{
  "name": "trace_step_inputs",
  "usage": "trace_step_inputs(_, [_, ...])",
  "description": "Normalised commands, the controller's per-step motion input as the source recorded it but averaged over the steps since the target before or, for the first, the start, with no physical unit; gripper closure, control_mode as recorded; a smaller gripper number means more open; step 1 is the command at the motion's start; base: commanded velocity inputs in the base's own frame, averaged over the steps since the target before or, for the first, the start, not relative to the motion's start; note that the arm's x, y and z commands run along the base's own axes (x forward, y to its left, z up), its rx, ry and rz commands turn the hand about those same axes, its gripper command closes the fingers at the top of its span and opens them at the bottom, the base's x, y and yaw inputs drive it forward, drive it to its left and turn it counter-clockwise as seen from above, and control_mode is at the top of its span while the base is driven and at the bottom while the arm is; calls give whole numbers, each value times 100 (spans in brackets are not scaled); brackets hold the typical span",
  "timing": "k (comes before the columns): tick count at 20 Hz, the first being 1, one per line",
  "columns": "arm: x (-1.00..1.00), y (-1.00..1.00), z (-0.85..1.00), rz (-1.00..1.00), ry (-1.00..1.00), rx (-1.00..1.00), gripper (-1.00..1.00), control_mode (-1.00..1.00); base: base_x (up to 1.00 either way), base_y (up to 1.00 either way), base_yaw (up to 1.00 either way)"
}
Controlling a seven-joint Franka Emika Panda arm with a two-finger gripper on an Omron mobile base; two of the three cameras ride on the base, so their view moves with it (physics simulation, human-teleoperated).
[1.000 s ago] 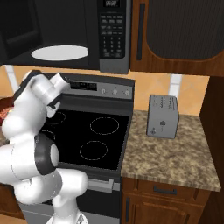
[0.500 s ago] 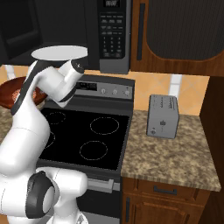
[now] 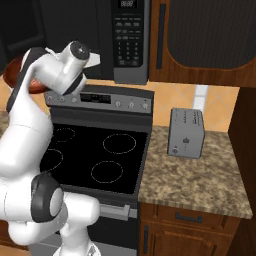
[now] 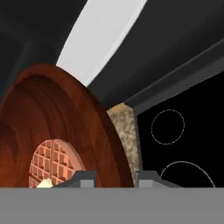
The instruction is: Open the microwave, place the bowl with waffle inside the microwave, then close the microwave door and turn it on.
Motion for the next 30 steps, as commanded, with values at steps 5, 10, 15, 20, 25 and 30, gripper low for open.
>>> trace_step_inputs(5, [100,0,66,-39,-3,0,100,-100,0,0,0])
trace_step_inputs(10, [100,-6,-3,-40,5,0,100,-100,0,0,0])
trace_step_inputs(15, [67,0,-18,-32,4,0,100,-100,0,0,0])
trace_step_inputs(20, [1,0,-1,-15,-7,0,-100,-100,0,0,0])
trace_step_inputs(25, [-90,-17,4,1,-26,1,-100,-100,0,0,0])
trace_step_inputs(30, [-100,-32,0,13,-28,0,-100,-100,0,0,0])
